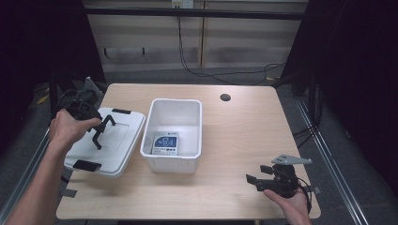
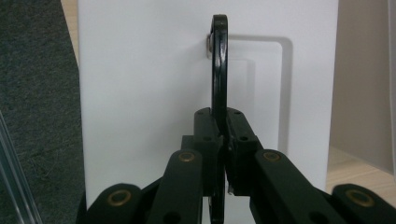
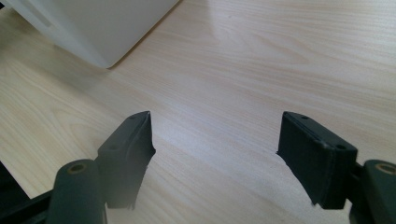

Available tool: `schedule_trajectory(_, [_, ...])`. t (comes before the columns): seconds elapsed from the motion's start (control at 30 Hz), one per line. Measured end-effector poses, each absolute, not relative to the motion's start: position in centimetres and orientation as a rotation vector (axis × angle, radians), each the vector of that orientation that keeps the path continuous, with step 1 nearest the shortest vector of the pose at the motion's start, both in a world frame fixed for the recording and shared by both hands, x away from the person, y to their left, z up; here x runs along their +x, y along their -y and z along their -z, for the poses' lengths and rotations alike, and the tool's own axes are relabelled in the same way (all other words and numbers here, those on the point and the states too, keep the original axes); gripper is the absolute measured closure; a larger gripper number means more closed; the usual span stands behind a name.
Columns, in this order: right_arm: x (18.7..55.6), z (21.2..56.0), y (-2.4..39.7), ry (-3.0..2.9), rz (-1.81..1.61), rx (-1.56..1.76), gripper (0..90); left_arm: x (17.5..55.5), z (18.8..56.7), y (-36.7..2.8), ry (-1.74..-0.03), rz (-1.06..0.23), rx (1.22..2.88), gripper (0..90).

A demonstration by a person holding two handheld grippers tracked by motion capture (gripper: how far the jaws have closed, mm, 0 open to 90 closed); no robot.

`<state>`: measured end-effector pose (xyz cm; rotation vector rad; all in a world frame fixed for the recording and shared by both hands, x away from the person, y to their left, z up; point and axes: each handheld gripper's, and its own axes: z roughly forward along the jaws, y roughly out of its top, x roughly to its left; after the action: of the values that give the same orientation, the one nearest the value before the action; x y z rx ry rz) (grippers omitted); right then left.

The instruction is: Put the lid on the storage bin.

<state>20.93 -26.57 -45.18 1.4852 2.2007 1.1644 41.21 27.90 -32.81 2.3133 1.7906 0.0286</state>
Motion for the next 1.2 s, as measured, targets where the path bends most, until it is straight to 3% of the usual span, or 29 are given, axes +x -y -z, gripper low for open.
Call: schedule_trajectory(1.2, [21.0, 45.2, 26.6, -2.194, -1.161, 1.500, 23.4, 40.7, 27.7, -28.4, -1.787, -0.048, 2.253, 85.1])
